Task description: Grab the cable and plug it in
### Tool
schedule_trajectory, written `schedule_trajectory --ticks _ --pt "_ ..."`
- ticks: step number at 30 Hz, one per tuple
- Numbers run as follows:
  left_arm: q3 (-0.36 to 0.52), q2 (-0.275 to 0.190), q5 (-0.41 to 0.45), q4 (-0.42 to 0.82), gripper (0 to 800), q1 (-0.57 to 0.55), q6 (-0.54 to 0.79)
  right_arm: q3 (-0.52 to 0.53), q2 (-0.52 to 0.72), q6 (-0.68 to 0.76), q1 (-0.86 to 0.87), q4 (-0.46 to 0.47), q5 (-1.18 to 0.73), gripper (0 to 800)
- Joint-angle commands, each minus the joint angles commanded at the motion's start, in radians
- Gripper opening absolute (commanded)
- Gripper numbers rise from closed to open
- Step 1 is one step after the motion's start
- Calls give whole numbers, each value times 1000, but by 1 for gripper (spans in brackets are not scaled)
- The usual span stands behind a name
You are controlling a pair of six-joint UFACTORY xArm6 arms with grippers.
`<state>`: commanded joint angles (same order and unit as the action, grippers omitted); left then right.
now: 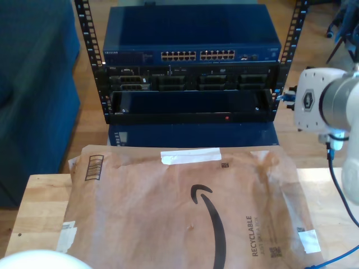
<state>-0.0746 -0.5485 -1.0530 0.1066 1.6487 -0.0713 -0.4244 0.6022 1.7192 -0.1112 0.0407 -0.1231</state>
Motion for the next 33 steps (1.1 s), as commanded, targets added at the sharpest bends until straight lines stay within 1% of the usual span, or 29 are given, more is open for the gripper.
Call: schedule_trajectory --ticks 3,5,7,9,11,15,17,19,22,24,27,29,31,33 --pt "0 0 0 0 800 0 0 26 29 -6 0 6 3 0" --pt "0 0 0 0 800 0 0 32 41 -52 0 32 9 0" --pt "0 0 0 0 800 0 0 44 61 -58 -2 26 25 0" --pt "0 0 0 0 800 0 0 58 55 -51 -5 18 150 0" --pt "0 0 0 0 800 0 0 92 35 -14 -6 20 272 0" --pt "0 0 0 0 800 0 0 66 -49 23 -6 18 353 0" --pt "0 0 0 0 800 0 0 49 -100 75 -8 18 446 0" --pt "0 -2 0 0 800 0 0 55 -127 121 -28 23 514 0" --pt "0 0 0 0 800 0 0 63 -192 126 -35 29 617 0" --pt "0 0 0 0 800 0 0 89 -219 127 -37 31 697 0" --pt "0 0 0 0 800 0 0 86 -288 126 -37 31 786 0" --pt "0 0 0 0 800 0 0 60 -373 126 -38 29 919 0" --pt "0 0 0 0 800 0 0 0 -493 124 -54 29 1076 0" --pt "0 0 0 0 800 0 0 -71 -611 117 -94 26 1185 0"
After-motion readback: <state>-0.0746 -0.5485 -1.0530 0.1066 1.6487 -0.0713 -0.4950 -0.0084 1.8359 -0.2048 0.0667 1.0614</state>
